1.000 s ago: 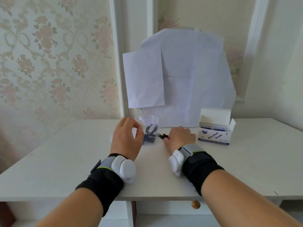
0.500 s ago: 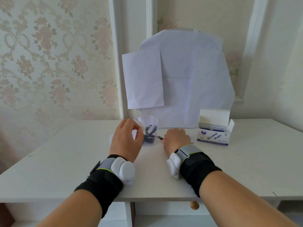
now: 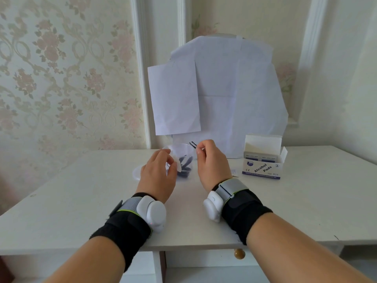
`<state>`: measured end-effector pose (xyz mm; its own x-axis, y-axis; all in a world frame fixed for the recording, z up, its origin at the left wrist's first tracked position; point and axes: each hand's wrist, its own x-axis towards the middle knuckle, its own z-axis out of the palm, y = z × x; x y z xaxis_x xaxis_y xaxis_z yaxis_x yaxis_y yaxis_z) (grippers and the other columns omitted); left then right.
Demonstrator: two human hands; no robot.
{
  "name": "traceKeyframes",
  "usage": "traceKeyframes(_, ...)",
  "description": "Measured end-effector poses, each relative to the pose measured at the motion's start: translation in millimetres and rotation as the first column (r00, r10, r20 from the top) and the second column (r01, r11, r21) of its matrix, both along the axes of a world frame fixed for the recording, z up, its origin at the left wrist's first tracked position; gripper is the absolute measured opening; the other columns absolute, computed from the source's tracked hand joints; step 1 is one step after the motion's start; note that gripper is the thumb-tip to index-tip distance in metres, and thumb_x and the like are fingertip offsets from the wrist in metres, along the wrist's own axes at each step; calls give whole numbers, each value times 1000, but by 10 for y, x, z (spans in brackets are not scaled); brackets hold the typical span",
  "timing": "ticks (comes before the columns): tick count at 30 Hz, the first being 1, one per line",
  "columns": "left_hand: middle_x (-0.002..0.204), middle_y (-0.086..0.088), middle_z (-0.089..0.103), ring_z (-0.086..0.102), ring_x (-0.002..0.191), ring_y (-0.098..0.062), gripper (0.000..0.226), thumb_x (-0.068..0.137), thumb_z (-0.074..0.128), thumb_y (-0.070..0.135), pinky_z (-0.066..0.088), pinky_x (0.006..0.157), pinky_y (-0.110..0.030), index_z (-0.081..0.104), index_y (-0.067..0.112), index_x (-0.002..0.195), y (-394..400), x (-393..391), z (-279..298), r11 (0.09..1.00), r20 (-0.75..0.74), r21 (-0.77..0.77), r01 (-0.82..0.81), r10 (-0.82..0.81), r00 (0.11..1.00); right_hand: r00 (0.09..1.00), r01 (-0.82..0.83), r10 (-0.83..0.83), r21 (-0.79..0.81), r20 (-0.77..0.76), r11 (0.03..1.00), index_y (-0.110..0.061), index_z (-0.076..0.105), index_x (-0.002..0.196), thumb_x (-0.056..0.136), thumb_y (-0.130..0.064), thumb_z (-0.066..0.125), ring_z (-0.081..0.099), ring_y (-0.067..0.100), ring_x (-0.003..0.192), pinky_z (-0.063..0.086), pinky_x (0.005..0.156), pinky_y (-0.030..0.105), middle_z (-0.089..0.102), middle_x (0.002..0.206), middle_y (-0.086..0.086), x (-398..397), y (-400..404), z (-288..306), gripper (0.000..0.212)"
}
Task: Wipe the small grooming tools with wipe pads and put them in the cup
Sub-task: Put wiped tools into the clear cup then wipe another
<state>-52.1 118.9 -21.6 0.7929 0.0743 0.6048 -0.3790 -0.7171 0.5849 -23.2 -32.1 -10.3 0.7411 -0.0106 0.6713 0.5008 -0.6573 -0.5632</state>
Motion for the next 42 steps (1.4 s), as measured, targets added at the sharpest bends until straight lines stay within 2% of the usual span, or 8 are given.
traceKeyframes(4, 129, 7, 54, 52, 119, -20, 6, 95, 52, 18, 37, 104, -44, 52, 20, 89, -8, -14, 22, 1000, -2, -22, 0, 0, 1000, 996, -85, 85, -2, 35, 996, -11, 64, 112, 101, -18, 47, 59, 13, 82, 42, 72, 20, 69, 94, 0, 46, 40, -5, 21)
traceKeyframes(8, 130, 6, 55, 53, 115, -17, 4, 94, 53, 17, 37, 94, -27, 53, 20, 91, -1, -19, 35, 999, 3, -53, -13, 13, 1000, 991, -130, 131, 62, -23, 990, -16, 66, 95, 98, -23, 55, 66, 15, 72, 53, 71, 31, 70, 77, -2, 102, 63, 8, 14)
traceKeyframes(12, 122, 5, 56, 54, 107, -14, 3, 94, 55, 17, 32, 85, -19, 54, 19, 91, 18, 7, 27, 997, 25, -69, -23, 25, 999, 981, -156, 167, 116, -93, 981, -23, 62, 101, 94, -25, 60, 66, 11, 70, 54, 72, 28, 70, 79, -3, 148, 98, -18, 7)
traceKeyframes(19, 113, 8, 55, 54, 104, -12, 6, 93, 56, 15, 36, 87, -25, 55, 19, 88, 29, 18, 22, 997, 65, -71, -30, 34, 997, 981, -162, 184, 280, -54, 946, -22, 54, 119, 95, -28, 59, 66, 19, 73, 57, 72, 41, 69, 82, -1, 195, 66, -9, 26)
traceKeyframes(24, 101, 11, 51, 53, 102, -19, 7, 91, 60, 16, 44, 92, -42, 58, 20, 87, 32, 8, 25, 998, 145, -51, -46, 53, 988, 983, -165, 184, 365, -18, 916, -22, 59, 105, 95, -30, 58, 64, 20, 67, 57, 72, 45, 68, 76, 1, 131, 24, -20, 13)
traceKeyframes(30, 102, 9, 53, 54, 101, -21, 6, 91, 58, 17, 46, 88, -47, 63, 18, 88, -11, 35, 12, 999, 217, 16, -41, 37, 975, 957, -276, 287, 206, -26, 939, -20, 69, 99, 92, -40, 64, 63, 3, 72, 51, 68, 16, 69, 79, -9, -90, 113, -17, 21)
traceKeyframes(34, 101, 3, 59, 57, 98, -22, 32, 88, 40, 32, 48, 85, -47, 67, 15, 89, -59, 61, 12, 999, 249, 39, -23, 13, 968, 935, -324, 349, 255, -59, 911, -21, 73, 94, 93, -31, 65, 65, 9, 69, 52, 64, 23, 70, 77, -8, -107, 98, -17, 13)
traceKeyframes(42, 130, 8, 50, 45, 120, -14, 37, 97, 47, 16, 20, 97, -25, 52, 29, 131, -138, 74, 2, 985, 205, 157, -73, 40, 978, 982, -47, 146, 603, -116, 796, -11, 65, 91, 95, -16, 60, 61, 12, 56, 53, 49, 30, 69, 76, 6, 98, -356, 96, 8)
